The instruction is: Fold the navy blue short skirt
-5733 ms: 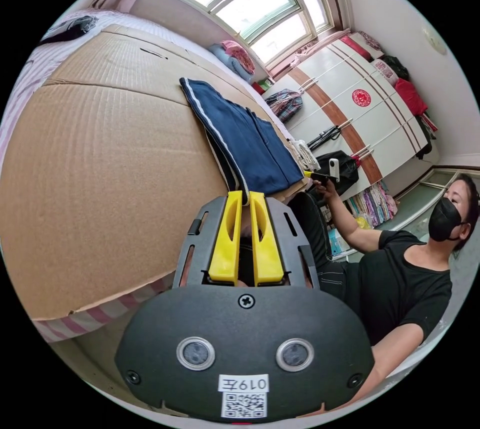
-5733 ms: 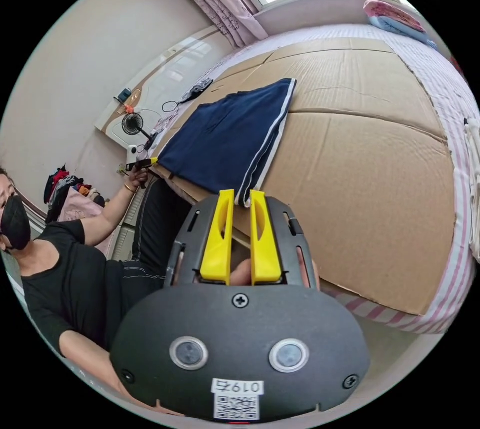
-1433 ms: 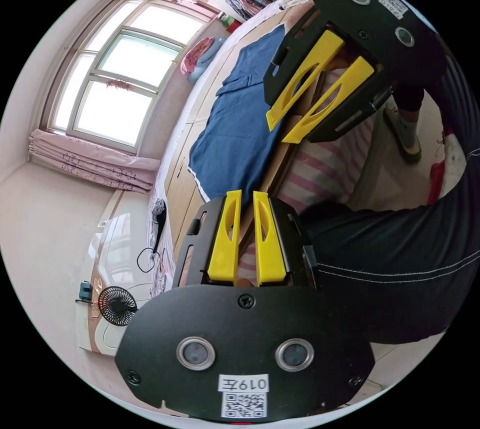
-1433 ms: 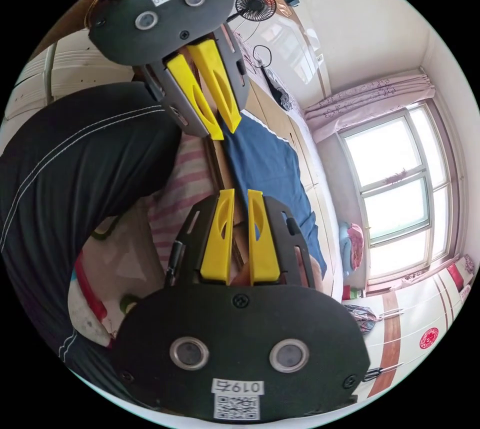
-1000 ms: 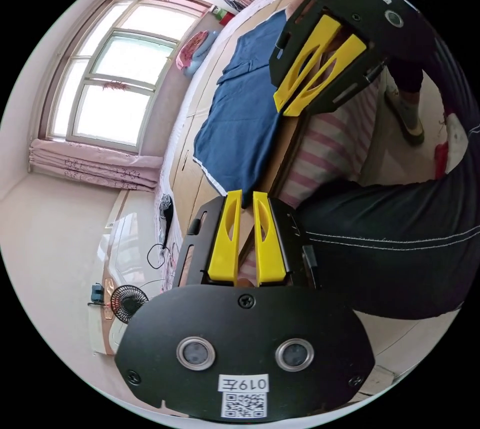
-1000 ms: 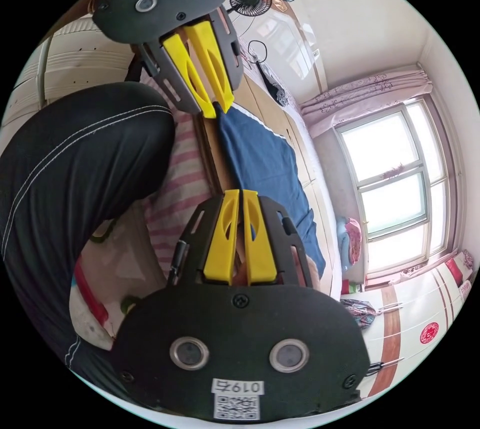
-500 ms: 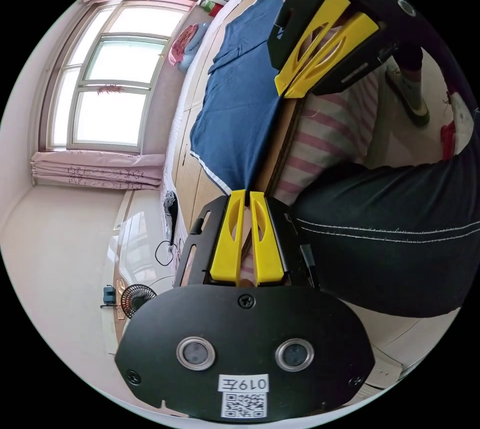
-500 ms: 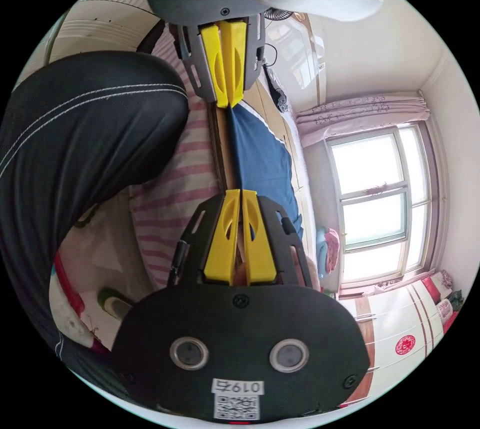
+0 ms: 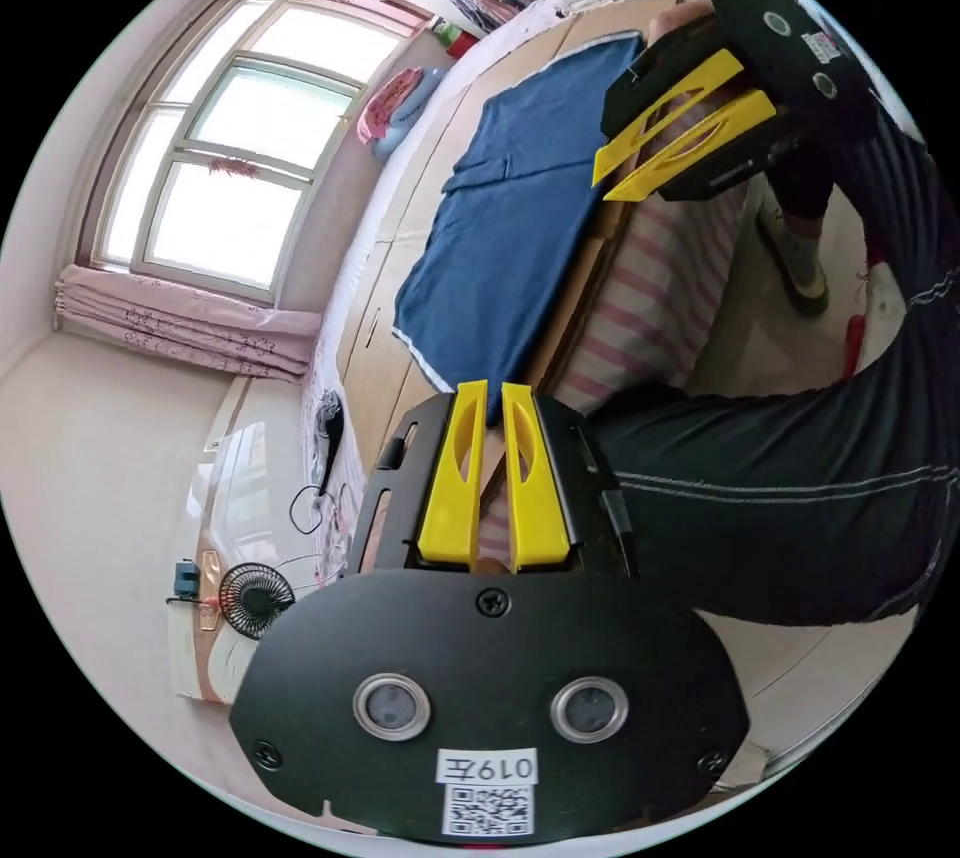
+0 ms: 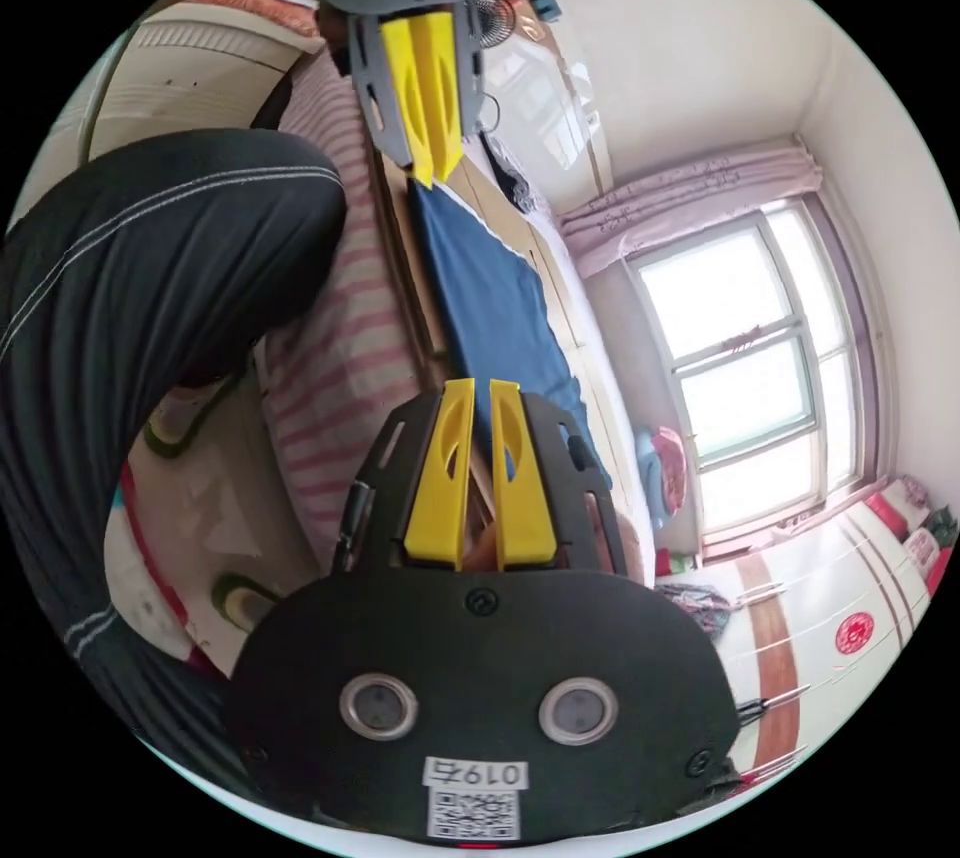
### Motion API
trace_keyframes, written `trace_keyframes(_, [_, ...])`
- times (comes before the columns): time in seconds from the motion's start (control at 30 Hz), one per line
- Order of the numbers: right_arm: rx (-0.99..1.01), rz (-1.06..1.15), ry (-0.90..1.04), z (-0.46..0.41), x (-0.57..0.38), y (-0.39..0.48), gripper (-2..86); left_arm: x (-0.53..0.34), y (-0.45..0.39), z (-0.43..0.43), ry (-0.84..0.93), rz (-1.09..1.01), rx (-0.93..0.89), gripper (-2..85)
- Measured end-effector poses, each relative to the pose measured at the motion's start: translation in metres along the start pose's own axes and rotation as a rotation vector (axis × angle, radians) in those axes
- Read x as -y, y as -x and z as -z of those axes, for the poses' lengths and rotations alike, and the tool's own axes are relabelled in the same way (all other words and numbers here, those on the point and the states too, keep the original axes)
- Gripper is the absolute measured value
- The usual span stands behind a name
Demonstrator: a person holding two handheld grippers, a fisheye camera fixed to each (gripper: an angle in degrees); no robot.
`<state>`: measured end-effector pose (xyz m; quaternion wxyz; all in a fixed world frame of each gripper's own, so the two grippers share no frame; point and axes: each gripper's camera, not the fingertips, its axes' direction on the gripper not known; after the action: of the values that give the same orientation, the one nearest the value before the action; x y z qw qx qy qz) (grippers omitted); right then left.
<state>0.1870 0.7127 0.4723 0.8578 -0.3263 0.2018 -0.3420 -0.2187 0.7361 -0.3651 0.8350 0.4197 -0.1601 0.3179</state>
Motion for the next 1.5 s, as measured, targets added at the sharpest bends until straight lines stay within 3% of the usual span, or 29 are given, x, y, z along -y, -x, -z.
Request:
trace_keyframes(0.1, [-0.025, -0.012, 0.097, -0.012, -0.04, -0.028, 5.1, 0.039, -0.01, 0.01, -0.118, 0.058, -0.105, 0.9])
trace_keyframes(0.2, [-0.012, -0.043, 0.177, -0.02, -0.073, -0.06, 6.6, 0.092, -0.035, 0.012, -0.176, 0.036, -0.063, 1.0])
trace_keyframes(0.5, [-0.049, -0.028, 0.293, -0.026, -0.119, -0.108, 7.7, 0.216, -0.087, 0.001, -0.209, -0.076, -0.086, 1.4])
trace_keyframes(1.5, [-0.1, 0.187, 0.375, -0.048, -0.164, -0.18, 5.6, 0.334, -0.078, -0.002, -0.159, -0.087, -0.176, 0.8])
